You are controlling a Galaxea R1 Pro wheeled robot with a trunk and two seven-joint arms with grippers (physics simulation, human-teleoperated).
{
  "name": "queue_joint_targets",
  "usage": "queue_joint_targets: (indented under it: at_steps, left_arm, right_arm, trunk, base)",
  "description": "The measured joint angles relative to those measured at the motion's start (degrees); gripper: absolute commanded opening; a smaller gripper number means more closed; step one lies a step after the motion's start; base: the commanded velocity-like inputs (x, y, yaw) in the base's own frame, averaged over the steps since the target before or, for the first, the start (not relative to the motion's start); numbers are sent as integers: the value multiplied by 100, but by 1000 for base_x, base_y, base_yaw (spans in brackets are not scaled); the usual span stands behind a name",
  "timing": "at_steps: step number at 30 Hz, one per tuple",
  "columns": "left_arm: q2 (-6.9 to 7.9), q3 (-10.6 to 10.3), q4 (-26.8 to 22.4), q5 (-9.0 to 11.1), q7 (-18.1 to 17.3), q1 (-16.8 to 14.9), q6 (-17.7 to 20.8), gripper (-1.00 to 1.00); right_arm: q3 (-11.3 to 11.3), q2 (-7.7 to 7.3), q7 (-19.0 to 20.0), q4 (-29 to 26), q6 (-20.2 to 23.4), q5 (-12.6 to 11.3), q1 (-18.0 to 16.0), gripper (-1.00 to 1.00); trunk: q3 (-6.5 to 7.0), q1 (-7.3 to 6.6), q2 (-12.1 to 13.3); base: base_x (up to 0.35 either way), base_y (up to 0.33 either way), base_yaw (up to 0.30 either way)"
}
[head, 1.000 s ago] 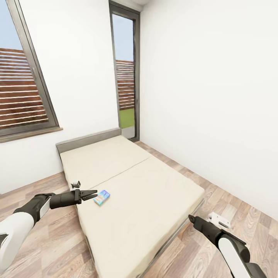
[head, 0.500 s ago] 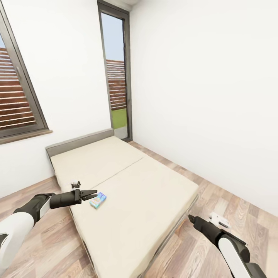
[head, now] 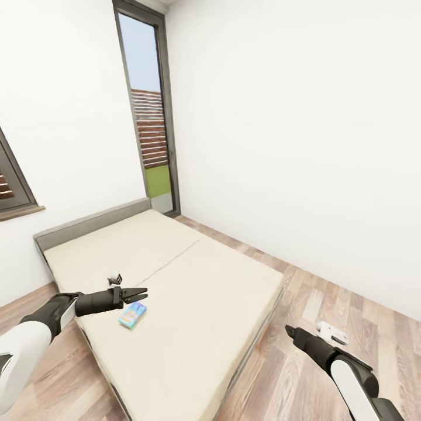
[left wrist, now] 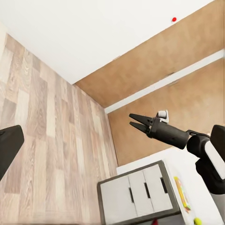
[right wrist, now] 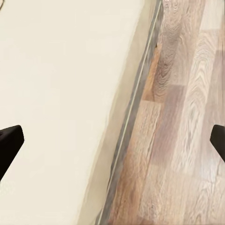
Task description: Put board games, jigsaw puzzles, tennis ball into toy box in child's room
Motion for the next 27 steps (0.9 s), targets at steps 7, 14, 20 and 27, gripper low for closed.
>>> queue_joint_targets:
  at_steps: [7,14,20,27]
  left_arm:
    - [2,-3,-1,5,0,2,0,100]
    - [2,-3,-2,5,0,2,0,100]
    - [2,-3,-2,5,-1,2,0,100]
    - [2,-3,-1,5,-1,2,0,100]
  right_arm:
    - [3,1,0,0,1,1,-1,100]
    - [1,1,-1,1,1,3,-1,100]
    - [1,1,1,1,1,5,-2,100]
    - [1,1,1,0,1,4,-1,100]
  trunk:
    - [0,0,0]
    - [0,0,0]
    - [0,1,0]
    - [1,0,0]
  base:
    - [20,51,-96]
    - [3,27,-14]
    - [0,46,-2]
    - [0,7,-29]
